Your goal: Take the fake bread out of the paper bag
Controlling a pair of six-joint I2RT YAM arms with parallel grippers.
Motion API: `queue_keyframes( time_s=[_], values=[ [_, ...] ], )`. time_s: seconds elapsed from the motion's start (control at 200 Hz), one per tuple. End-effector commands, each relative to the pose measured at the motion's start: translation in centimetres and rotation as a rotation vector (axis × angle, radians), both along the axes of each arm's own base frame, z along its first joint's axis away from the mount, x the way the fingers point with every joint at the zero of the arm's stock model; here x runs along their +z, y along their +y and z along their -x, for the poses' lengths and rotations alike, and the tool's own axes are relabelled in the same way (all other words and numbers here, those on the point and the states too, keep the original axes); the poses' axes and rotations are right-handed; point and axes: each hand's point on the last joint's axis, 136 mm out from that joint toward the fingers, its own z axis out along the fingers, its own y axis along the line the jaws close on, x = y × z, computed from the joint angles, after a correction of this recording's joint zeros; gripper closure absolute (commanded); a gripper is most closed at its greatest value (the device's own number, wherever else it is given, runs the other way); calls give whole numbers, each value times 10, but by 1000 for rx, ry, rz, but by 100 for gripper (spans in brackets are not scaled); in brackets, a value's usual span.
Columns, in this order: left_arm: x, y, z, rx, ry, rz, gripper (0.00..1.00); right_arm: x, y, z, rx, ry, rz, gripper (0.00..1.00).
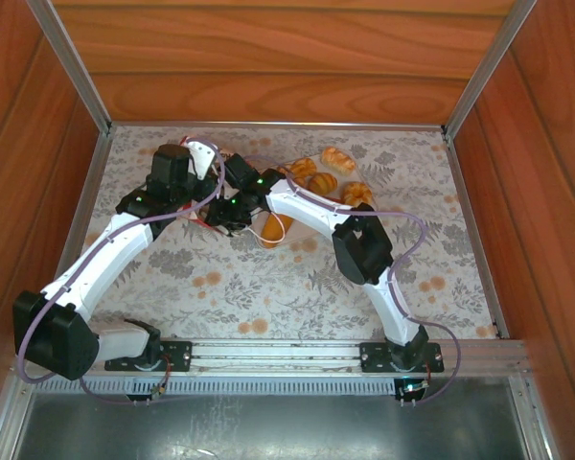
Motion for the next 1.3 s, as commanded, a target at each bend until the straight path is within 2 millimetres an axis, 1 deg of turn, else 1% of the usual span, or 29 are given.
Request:
queue_keyframes(
  time_s=[0.0,0.18,0.23,0.275,0.345,0.415,0.49,0.6,0.66,0.81,0.95,1.154,1.299],
  values=[
    [10,-11,3,-58,-27,30,100,-14,-6,-11,-60,26,42,52],
    [4,-19,5,-94,4,44,100,-20,-1,-14,-62,40,20,52],
    [2,-22,6,-110,14,49,100,-20,1,-17,-63,32,18,53],
    [1,-23,8,-117,22,51,100,-21,2,-19,-64,26,16,59],
    [0,-24,9,-118,29,47,100,-19,3,-22,-66,15,13,71],
    [-4,-20,9,-106,35,32,100,-15,3,-24,-65,5,6,77],
    [-8,-15,8,-84,36,8,100,-9,1,-25,-62,-16,3,90],
    [-16,-5,4,-36,36,-37,100,6,1,-25,-48,-47,-22,95],
    [-19,0,2,-13,35,-58,100,17,0,-24,-38,-68,-41,100],
    [-23,9,-2,27,28,-100,100,41,-7,-18,-18,-113,-76,100],
    [-22,11,-3,39,21,-109,100,54,-19,-9,-8,-136,-84,100],
    [-21,14,-4,51,9,-114,100,62,-32,1,-5,-147,-80,100],
    [-20,11,-3,36,5,-102,100,57,-34,4,2,-139,-72,100]
  ],
)
